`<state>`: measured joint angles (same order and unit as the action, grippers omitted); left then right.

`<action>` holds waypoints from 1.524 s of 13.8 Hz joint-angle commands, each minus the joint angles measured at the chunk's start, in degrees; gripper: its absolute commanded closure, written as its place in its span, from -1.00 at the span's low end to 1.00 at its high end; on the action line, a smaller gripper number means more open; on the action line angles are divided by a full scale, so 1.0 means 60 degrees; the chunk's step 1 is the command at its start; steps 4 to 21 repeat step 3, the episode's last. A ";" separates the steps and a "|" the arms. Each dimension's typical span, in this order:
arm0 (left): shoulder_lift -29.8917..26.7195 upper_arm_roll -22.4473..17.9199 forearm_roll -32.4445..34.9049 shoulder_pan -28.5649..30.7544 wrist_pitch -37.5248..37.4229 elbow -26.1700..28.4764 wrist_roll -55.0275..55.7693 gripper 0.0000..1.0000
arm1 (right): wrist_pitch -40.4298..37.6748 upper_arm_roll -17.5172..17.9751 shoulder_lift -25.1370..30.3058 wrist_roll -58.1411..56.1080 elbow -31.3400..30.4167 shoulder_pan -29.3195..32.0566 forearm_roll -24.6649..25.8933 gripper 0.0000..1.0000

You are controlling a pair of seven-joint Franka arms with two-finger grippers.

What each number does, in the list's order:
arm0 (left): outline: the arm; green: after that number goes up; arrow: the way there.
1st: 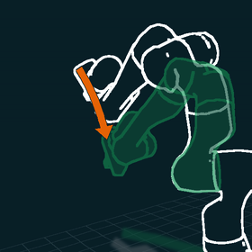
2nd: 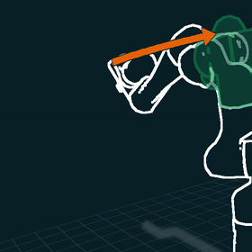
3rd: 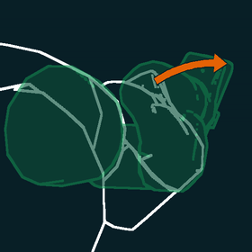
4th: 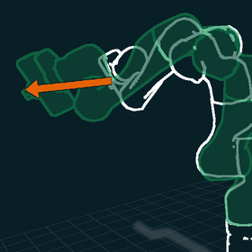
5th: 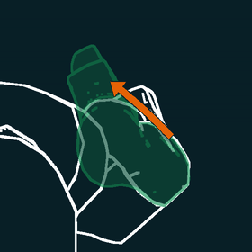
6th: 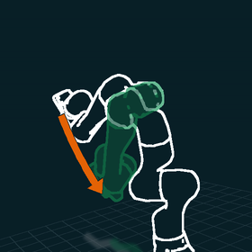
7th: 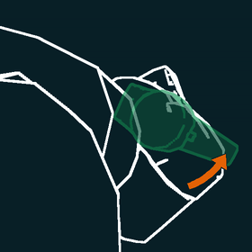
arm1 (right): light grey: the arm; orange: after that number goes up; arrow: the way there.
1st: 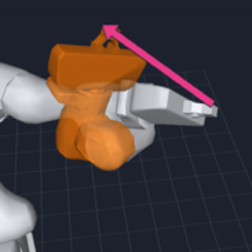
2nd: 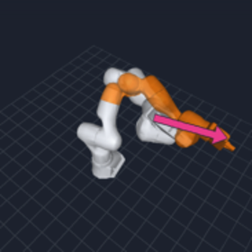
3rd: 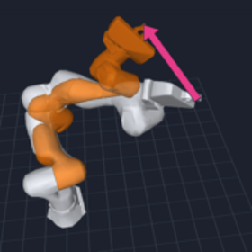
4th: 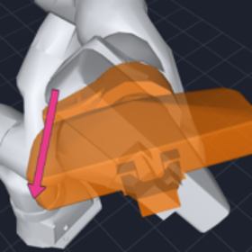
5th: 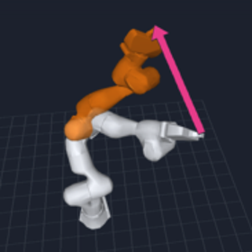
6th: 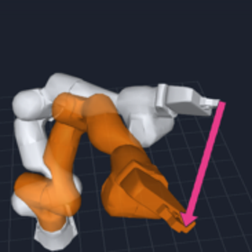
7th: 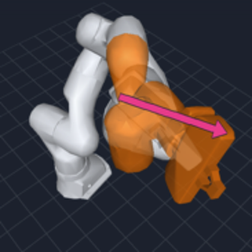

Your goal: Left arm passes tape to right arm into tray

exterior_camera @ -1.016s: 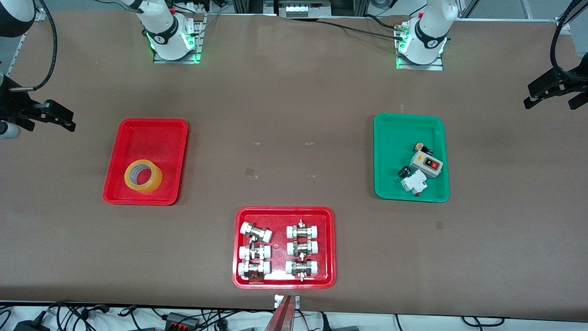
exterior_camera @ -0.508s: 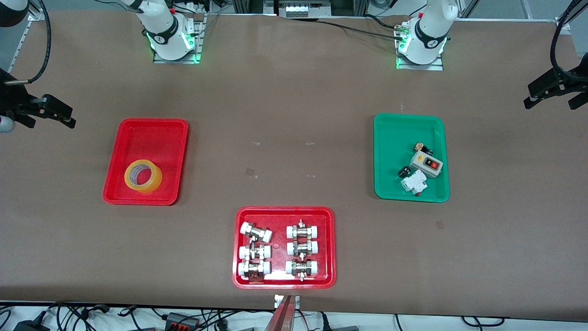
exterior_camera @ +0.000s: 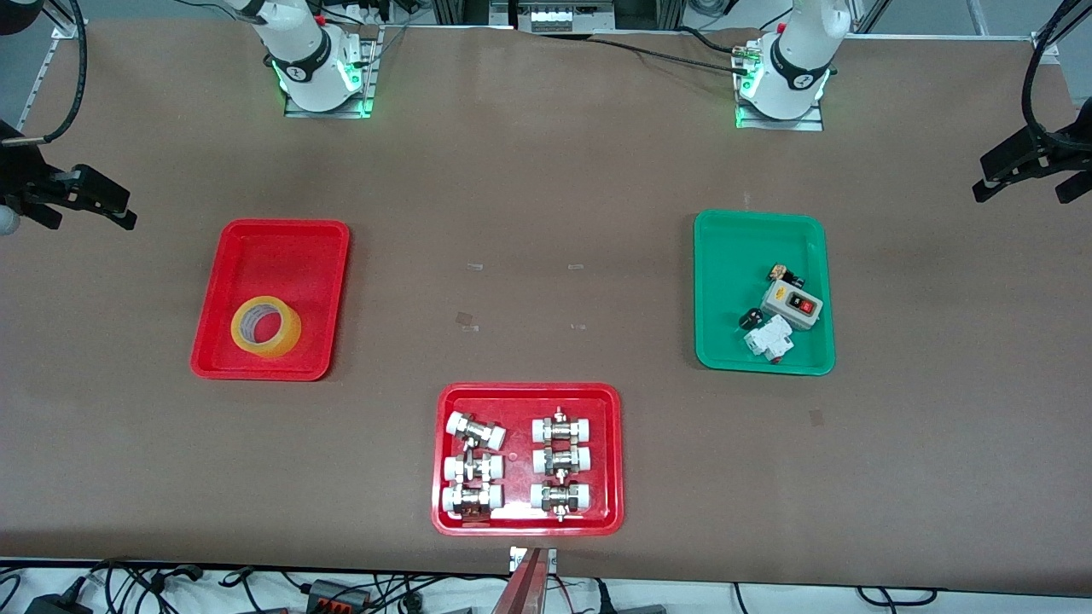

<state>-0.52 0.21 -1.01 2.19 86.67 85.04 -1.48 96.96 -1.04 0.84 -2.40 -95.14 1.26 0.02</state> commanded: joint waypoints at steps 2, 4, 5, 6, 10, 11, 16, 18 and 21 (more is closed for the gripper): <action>0.0013 0.0068 0.0256 0.0059 -0.0147 -0.0170 -0.0149 -1.00 | -0.0046 -0.0062 0.0256 -0.0142 -0.0256 -0.0020 -0.0076 -1.00; 0.0013 0.0068 0.0256 0.0059 -0.0147 -0.0170 -0.0149 -1.00 | -0.0046 -0.0062 0.0271 -0.0127 -0.0256 -0.0020 -0.0076 -1.00; 0.0013 0.0068 0.0256 0.0059 -0.0147 -0.0170 -0.0149 -1.00 | -0.0046 -0.0062 0.0271 -0.0127 -0.0256 -0.0020 -0.0076 -1.00; 0.0013 0.0068 0.0256 0.0059 -0.0147 -0.0170 -0.0149 -1.00 | -0.0046 -0.0062 0.0271 -0.0127 -0.0256 -0.0020 -0.0076 -1.00; 0.0013 0.0068 0.0256 0.0059 -0.0147 -0.0170 -0.0149 -1.00 | -0.0046 -0.0062 0.0271 -0.0127 -0.0256 -0.0020 -0.0076 -1.00; 0.0013 0.0068 0.0256 0.0059 -0.0147 -0.0170 -0.0149 -1.00 | -0.0046 -0.0062 0.0271 -0.0127 -0.0256 -0.0020 -0.0076 -1.00; 0.0013 0.0068 0.0256 0.0059 -0.0147 -0.0170 -0.0149 -1.00 | -0.0046 -0.0062 0.0271 -0.0127 -0.0256 -0.0020 -0.0076 -1.00; 0.0013 0.0068 0.0256 0.0059 -0.0147 -0.0170 -0.0149 -1.00 | -0.0046 -0.0062 0.0271 -0.0127 -0.0256 -0.0020 -0.0076 -1.00; 0.0013 0.0068 0.0256 0.0059 -0.0147 -0.0170 -0.0149 -1.00 | -0.0046 -0.0062 0.0271 -0.0127 -0.0256 -0.0020 -0.0076 -1.00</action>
